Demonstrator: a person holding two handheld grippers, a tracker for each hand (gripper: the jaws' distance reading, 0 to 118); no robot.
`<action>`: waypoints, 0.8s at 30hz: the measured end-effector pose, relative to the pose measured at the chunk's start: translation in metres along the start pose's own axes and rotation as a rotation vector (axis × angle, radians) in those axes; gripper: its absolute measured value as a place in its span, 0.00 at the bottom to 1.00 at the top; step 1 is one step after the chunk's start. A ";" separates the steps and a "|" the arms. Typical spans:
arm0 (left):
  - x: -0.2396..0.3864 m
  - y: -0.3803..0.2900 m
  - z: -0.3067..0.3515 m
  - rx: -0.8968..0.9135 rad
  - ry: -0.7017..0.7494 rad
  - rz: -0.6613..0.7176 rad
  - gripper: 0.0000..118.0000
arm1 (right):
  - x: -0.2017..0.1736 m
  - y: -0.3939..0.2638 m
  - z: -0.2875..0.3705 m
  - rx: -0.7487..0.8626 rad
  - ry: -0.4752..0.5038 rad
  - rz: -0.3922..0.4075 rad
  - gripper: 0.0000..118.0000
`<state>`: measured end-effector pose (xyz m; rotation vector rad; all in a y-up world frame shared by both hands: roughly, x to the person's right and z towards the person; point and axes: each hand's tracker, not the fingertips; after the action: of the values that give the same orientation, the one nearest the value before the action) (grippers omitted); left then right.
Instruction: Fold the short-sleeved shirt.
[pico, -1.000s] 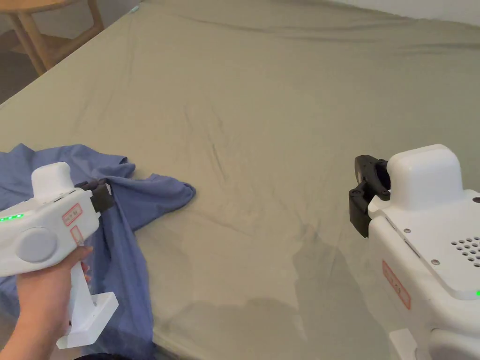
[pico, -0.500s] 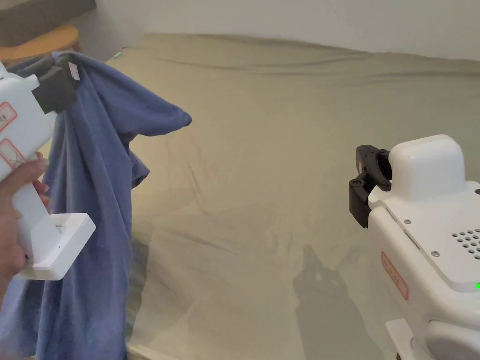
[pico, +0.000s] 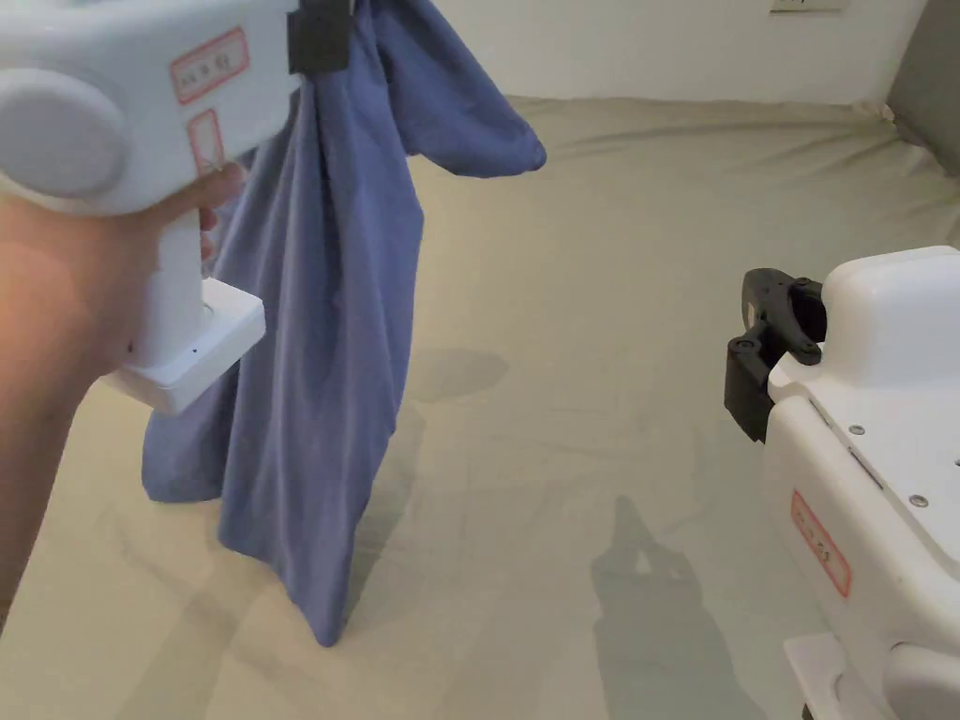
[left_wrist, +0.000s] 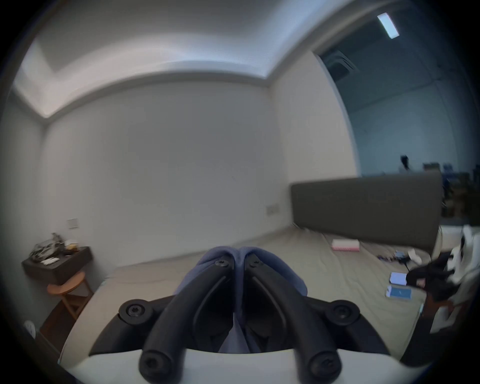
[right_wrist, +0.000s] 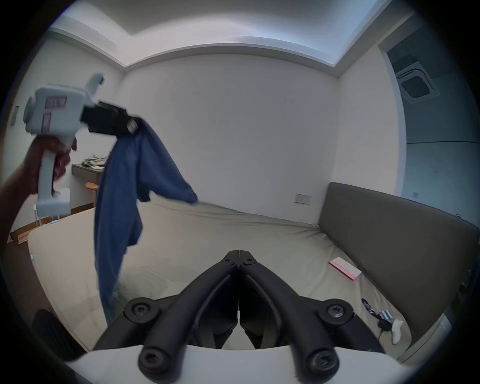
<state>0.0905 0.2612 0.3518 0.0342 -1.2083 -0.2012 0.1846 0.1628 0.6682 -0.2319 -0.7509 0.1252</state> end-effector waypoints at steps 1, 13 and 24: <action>0.017 -0.012 -0.021 -0.043 -0.036 -0.016 0.04 | 0.007 -0.003 -0.001 -0.007 -0.014 -0.001 0.01; 0.174 -0.261 -0.181 -0.658 -0.223 -0.168 0.04 | 0.057 -0.065 -0.035 -0.181 -0.102 -0.007 0.01; 0.121 -0.273 -0.151 -0.661 -0.084 0.187 0.74 | 0.059 -0.081 -0.061 -0.240 -0.071 0.016 0.01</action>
<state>0.2348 -0.0397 0.3737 -0.6661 -1.1715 -0.4312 0.2716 0.0863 0.6847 -0.4633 -0.8347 0.0581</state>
